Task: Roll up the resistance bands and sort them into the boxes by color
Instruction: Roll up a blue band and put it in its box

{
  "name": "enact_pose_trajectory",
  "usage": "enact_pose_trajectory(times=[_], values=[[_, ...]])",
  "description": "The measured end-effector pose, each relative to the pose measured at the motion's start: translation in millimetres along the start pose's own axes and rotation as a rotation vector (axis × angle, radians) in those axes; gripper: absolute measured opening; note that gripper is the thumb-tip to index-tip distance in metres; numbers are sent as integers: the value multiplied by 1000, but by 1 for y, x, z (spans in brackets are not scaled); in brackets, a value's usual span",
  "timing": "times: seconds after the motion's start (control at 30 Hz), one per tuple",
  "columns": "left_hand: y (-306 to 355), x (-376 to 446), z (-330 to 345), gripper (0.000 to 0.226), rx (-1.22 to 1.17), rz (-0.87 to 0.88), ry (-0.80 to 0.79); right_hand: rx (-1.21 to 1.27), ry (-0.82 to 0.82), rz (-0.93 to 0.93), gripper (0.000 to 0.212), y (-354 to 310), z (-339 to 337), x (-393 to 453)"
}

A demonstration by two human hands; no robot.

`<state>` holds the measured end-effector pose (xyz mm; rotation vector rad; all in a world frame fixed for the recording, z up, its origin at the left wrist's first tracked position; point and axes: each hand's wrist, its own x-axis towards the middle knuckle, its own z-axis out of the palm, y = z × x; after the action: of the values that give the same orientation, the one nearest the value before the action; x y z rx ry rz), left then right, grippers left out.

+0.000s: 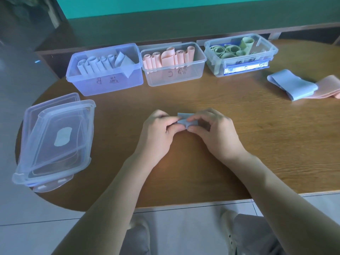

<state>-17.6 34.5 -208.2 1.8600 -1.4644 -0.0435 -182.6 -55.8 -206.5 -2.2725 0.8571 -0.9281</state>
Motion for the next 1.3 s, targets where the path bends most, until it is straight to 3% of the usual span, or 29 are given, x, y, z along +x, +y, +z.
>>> enact_pose_trajectory(times=[0.13,0.23,0.3,0.43,0.53,0.7,1.1,1.3], values=[[2,5,1,23,-63,-46,100,12,21,28,17,1,1,6],[5,7,2,12,-52,78,141,9,20,55,18,4,4,13],[5,9,4,12,-12,140,117,-14,15,71,18,8,5,19],[0,15,10,36,67,100,13,-45,32,71,15,13,8,29],[-5,28,14,28,70,104,13,-6,73,52,13,13,5,32],[-15,46,17,20,55,89,-22,46,-89,91,40,18,-3,37],[-15,51,10,39,-81,17,-25,-3,-193,78,21,28,-3,62],[-11,45,1,30,-124,-23,60,247,-177,168,30,15,-2,63]])
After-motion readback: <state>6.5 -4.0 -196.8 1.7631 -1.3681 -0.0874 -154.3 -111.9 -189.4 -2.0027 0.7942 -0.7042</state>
